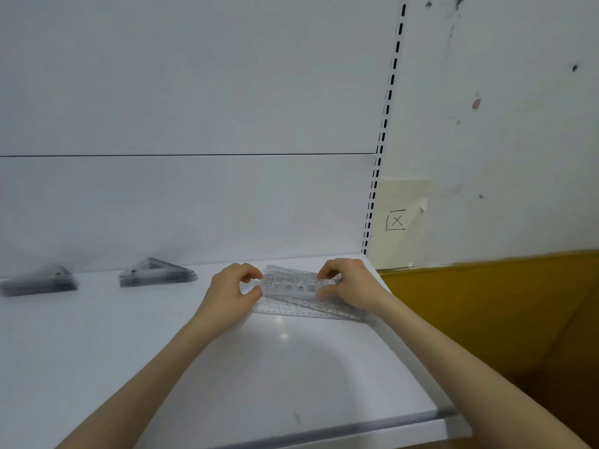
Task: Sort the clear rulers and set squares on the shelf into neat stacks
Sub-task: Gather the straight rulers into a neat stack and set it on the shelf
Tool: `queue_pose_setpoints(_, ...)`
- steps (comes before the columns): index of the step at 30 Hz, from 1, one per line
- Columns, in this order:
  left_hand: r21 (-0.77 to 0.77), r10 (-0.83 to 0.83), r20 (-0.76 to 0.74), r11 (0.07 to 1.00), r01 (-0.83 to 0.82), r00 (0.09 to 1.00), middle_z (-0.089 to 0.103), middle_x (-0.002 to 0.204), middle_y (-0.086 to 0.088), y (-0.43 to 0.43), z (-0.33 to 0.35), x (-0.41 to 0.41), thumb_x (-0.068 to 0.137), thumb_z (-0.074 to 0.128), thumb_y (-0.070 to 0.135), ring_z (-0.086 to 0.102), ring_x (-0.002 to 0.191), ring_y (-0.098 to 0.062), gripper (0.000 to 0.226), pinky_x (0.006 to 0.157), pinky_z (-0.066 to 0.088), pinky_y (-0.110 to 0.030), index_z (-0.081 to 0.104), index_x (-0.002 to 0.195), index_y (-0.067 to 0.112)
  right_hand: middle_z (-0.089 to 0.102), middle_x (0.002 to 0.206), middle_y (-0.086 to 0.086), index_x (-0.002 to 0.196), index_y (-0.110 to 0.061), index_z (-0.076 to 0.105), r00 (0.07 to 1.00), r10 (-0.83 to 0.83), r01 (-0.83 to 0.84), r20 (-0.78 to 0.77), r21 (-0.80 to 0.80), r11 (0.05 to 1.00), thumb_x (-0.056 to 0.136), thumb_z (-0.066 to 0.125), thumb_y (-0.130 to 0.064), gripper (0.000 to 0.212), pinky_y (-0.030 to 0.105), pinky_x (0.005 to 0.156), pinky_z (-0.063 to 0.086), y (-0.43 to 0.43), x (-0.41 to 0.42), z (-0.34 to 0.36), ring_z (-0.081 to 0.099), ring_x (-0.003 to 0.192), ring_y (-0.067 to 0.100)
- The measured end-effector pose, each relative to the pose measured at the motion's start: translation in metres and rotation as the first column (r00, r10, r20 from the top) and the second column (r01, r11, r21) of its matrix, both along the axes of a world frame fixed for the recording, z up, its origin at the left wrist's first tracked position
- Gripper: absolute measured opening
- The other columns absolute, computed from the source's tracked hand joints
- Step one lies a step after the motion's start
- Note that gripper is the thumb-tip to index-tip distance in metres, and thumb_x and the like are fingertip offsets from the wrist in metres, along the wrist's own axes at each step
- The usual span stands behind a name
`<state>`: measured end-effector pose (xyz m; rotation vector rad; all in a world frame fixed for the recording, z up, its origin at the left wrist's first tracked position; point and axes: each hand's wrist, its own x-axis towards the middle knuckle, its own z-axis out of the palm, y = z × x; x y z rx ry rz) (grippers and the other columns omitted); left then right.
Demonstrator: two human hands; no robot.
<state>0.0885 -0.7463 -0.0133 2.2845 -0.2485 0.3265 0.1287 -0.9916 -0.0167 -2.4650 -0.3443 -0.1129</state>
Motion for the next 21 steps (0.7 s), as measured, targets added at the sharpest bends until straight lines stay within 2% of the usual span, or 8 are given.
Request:
queue_pose_setpoints(3,-0.037,0.005,0.01,0.999,-0.004,1.0,0.062,0.102,0.008,-0.001,-0.002,-0.002,0.085,0.061,0.009,0.054,0.097,-0.006,0.018,0.084,0.044,-0.024,0.063,0.093,0.024,0.065,0.092,-0.007,0.084,-0.024,0.067,0.999,-0.019,0.017,0.031,0.05,0.999,0.079,0.077,-0.022,0.011,0.028,0.079,0.048,0.0,0.0,0.002,0.055,0.077,0.005)
queue_pose_setpoints(6,-0.096,0.035,0.032,0.995,-0.032,0.999,0.066,0.088,0.006,-0.002,-0.003,-0.004,0.083,0.062,0.004,0.058,0.081,0.0,0.017,0.069,0.04,-0.008,0.066,0.084,0.02,0.065,0.078,-0.005,0.074,-0.026,0.065,0.998,-0.055,0.051,0.03,0.13,0.99,0.081,0.073,-0.018,0.013,0.038,0.078,0.051,0.0,0.002,0.008,0.058,0.076,0.015)
queue_pose_setpoints(8,-0.147,0.06,0.009,0.987,-0.058,0.998,0.068,0.076,0.002,-0.003,-0.002,-0.003,0.082,0.063,0.003,0.059,0.069,0.0,0.015,0.062,0.04,-0.004,0.069,0.078,0.016,0.067,0.073,-0.001,0.076,-0.022,0.068,0.997,-0.065,0.055,0.039,0.221,0.974,0.083,0.073,-0.016,0.01,0.038,0.075,0.052,-0.001,0.002,0.017,0.061,0.072,0.019)
queue_pose_setpoints(10,-0.216,0.01,-0.073,0.976,-0.026,0.997,0.07,0.073,-0.003,-0.008,-0.001,-0.003,0.084,0.064,0.007,0.06,0.06,-0.002,0.013,0.059,0.044,-0.008,0.072,0.076,0.014,0.069,0.071,0.001,0.079,-0.021,0.07,0.998,-0.031,0.009,0.059,0.34,0.94,0.084,0.072,-0.013,0.01,0.034,0.073,0.052,0.001,0.0,0.028,0.063,0.068,0.013)
queue_pose_setpoints(12,-0.329,-0.117,-0.165,0.943,0.058,0.979,0.072,0.08,-0.007,-0.016,0.001,-0.004,0.086,0.067,0.013,0.065,0.067,-0.009,0.007,0.062,0.051,-0.021,0.073,0.083,0.014,0.07,0.07,-0.002,0.08,-0.022,0.071,0.997,0.033,-0.058,0.066,0.425,0.903,0.086,0.07,-0.011,0.013,0.027,0.067,0.05,0.008,-0.005,0.038,0.063,0.066,0.009)
queue_pose_setpoints(16,-0.595,-0.375,-0.234,0.785,0.173,0.897,0.07,0.103,-0.008,-0.034,0.008,-0.008,0.088,0.068,0.026,0.067,0.098,-0.023,0.026,0.08,0.058,-0.036,0.063,0.114,0.021,0.07,0.073,-0.001,0.09,-0.015,0.073,0.987,0.148,-0.162,0.069,0.48,0.862,0.088,0.065,-0.005,0.012,0.016,0.062,0.044,0.03,-0.014,0.045,0.063,0.067,0.009)
queue_pose_setpoints(18,-0.713,-0.434,-0.195,0.679,0.177,0.88,0.067,0.111,-0.009,-0.041,0.01,-0.008,0.087,0.061,0.036,0.067,0.102,-0.023,0.038,0.085,0.056,-0.04,0.056,0.122,0.024,0.07,0.077,0.007,0.097,-0.006,0.073,0.979,0.192,-0.2,0.067,0.49,0.849,0.089,0.062,-0.001,0.014,0.015,0.065,0.045,0.04,-0.017,0.045,0.064,0.07,0.011)
queue_pose_setpoints(21,-0.825,-0.456,-0.1,0.534,0.182,0.884,0.066,0.115,-0.014,-0.045,0.011,-0.006,0.094,0.044,0.04,0.067,0.104,-0.031,0.038,0.087,0.055,-0.041,0.056,0.124,0.02,0.071,0.079,0.012,0.102,-0.009,0.072,0.974,0.221,-0.213,0.049,0.532,0.819,0.089,0.06,0.001,0.02,0.023,0.067,0.049,0.05,-0.019,0.041,0.065,0.076,0.015)
